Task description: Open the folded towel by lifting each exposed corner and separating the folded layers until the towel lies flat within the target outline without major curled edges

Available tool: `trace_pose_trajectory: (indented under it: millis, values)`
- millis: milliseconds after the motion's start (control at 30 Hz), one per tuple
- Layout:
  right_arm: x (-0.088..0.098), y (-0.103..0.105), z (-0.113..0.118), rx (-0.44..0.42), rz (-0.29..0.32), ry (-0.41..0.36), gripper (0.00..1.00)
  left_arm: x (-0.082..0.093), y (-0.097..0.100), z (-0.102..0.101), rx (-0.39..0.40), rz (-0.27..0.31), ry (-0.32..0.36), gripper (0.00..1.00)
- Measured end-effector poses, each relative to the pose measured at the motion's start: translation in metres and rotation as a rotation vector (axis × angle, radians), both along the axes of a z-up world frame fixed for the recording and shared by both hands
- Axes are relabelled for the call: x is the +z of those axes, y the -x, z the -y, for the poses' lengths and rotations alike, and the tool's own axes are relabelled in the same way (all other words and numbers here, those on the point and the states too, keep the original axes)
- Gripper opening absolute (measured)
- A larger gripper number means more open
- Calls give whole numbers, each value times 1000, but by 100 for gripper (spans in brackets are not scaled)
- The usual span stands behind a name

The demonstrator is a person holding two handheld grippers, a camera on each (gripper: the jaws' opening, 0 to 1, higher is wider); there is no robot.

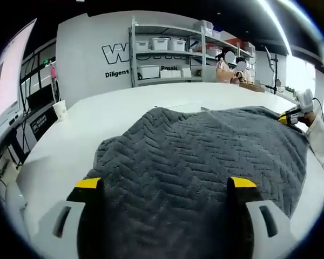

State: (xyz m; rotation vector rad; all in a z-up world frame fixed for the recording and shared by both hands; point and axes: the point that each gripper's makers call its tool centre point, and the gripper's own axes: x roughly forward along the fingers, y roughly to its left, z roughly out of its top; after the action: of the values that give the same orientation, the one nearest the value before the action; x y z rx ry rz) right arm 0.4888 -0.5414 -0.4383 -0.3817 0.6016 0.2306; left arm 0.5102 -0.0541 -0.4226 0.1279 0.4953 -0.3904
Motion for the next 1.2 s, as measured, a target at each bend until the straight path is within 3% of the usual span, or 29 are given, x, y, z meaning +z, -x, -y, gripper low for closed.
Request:
trace_pose_trajectory:
  millis: [433,567,967,1033,1100,1200]
  values:
    - [1,-3,5,-12,11,44,2,7,-1,-2,8,25,13,93]
    - [1,-4,6,-14,13,40,2,13,-2,-5,21,49,27,93]
    - [1,-4,7,-22,14,37,3,13,-2,-5,26,49,31,92]
    - [2,-4,8,-27,18,49,6,15,-3,-5,30,58,34,92]
    - [6,-3,13,-53,31,68,17,21,-5,-6,42,88,48,92]
    - [13,2,21,-96,39,42,35,25,-3,-5,29,85,64,92]
